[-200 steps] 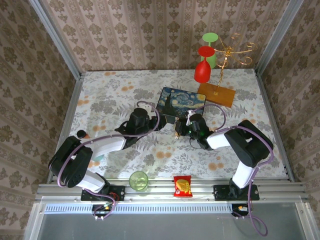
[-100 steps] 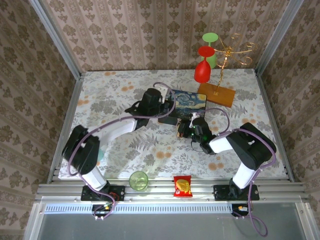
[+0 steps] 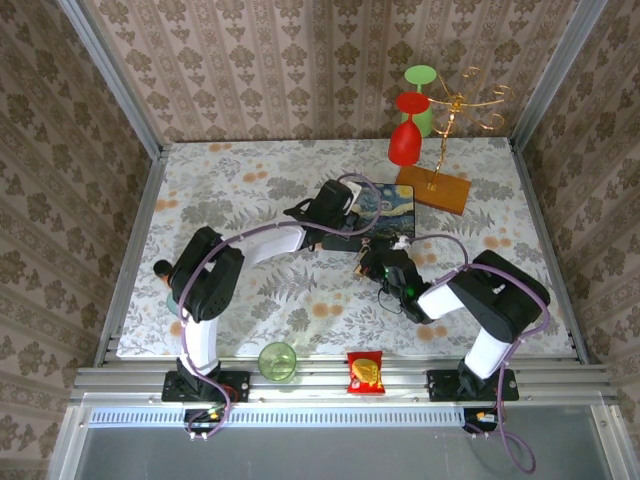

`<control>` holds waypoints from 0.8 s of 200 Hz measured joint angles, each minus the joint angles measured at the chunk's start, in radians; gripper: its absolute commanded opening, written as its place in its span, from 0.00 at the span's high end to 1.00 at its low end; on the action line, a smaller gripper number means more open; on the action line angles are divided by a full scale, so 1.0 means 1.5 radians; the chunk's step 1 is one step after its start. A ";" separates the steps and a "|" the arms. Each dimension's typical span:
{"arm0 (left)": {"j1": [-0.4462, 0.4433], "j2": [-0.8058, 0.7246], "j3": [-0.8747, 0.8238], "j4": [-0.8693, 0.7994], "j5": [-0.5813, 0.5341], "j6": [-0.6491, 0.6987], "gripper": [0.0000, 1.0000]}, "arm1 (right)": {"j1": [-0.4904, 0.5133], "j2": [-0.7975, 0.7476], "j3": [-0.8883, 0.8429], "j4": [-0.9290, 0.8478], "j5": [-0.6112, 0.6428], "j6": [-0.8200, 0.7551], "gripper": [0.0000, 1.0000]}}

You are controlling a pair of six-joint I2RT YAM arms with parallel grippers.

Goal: Unlock the padlock with the key

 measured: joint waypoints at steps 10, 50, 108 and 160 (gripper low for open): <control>0.000 -0.007 -0.019 0.024 -0.001 -0.002 0.76 | 0.004 0.000 0.000 0.001 0.014 0.024 1.00; 0.001 -0.031 -0.085 0.104 0.004 -0.005 0.78 | 0.019 -0.016 0.000 -0.028 0.070 0.100 1.00; 0.015 -0.042 -0.133 0.176 0.028 -0.022 0.81 | 0.021 -0.007 0.007 -0.025 0.093 0.187 1.00; 0.025 -0.049 -0.160 0.218 0.049 -0.027 0.82 | 0.038 -0.015 0.018 -0.056 0.140 0.234 1.00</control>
